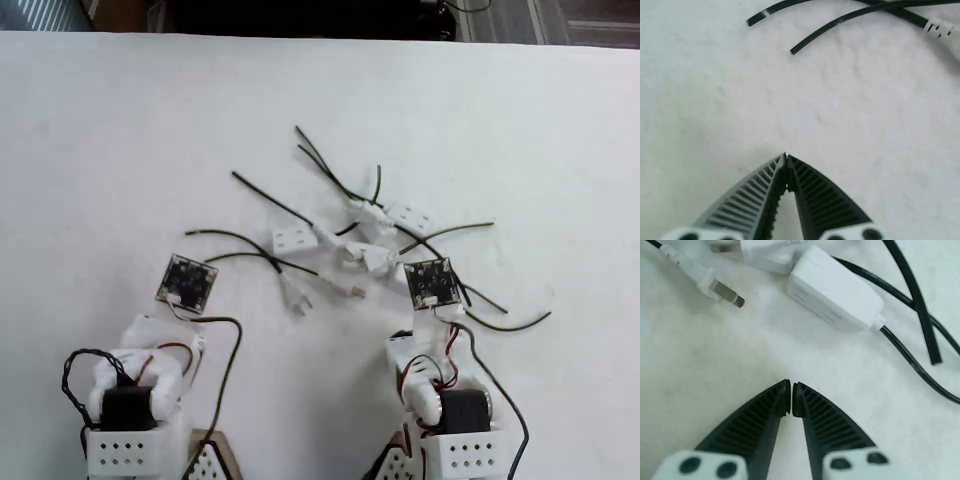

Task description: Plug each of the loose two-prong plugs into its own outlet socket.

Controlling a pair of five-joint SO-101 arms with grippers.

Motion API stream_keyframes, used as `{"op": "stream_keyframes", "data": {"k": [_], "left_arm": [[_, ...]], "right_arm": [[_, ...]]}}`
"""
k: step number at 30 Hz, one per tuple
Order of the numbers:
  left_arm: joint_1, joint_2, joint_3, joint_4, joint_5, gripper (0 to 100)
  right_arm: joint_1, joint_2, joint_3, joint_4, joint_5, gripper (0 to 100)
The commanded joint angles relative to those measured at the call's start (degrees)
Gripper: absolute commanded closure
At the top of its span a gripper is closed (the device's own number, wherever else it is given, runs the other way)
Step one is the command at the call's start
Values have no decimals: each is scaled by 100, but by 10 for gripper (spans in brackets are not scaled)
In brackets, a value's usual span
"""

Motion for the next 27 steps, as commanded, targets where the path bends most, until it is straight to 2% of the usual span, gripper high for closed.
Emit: {"op": "stream_keyframes", "data": {"k": [1, 10, 19, 21, 27], "left_arm": [[75, 22, -26, 35, -35, 976], [75, 13, -62, 9, -70, 976], [-295, 4, -782, 0, -26, 976], [-286, 4, -782, 0, -26, 976], [-321, 4, -642, -132, -26, 976]], "right_arm": [[-40, -57, 26, 40, -53, 981], [-180, -57, 26, 40, -53, 981], [-127, -66, -62, -31, 9, 981], [-66, -66, -246, -207, 290, 981], [127, -66, -475, -541, 2092, 981]]}}
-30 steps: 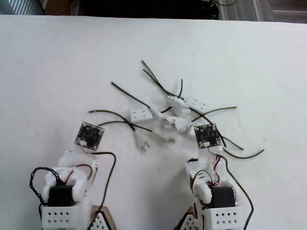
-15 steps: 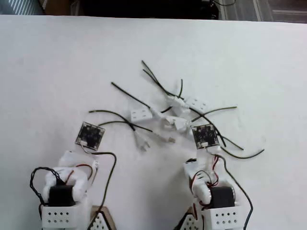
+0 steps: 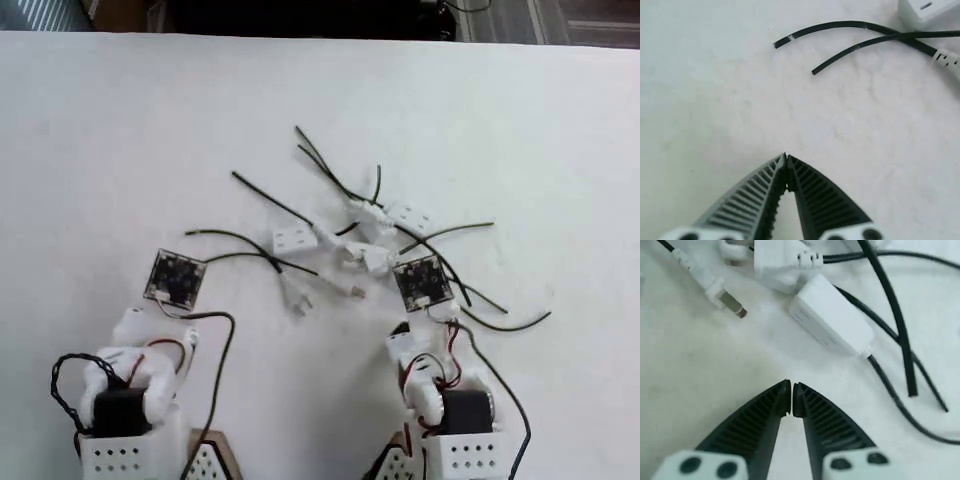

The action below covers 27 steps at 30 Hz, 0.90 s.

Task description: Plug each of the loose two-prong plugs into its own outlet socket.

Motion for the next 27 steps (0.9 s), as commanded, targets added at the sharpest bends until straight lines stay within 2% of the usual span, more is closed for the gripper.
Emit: {"op": "stream_keyframes", "data": {"k": [1, 4, 13, 27], "left_arm": [[-92, -13, -132, -264, -18, 976], [-92, -13, -70, -387, -18, 976], [-92, -13, 79, -387, -53, 976], [-92, -13, 149, -413, -62, 976]], "right_arm": [[22, -66, -378, -198, 1020, 981], [31, -66, -730, -233, 1398, 981], [4, 268, -2189, -198, 1371, 981], [-2053, 4989, -4273, 13, 1371, 981]]}}
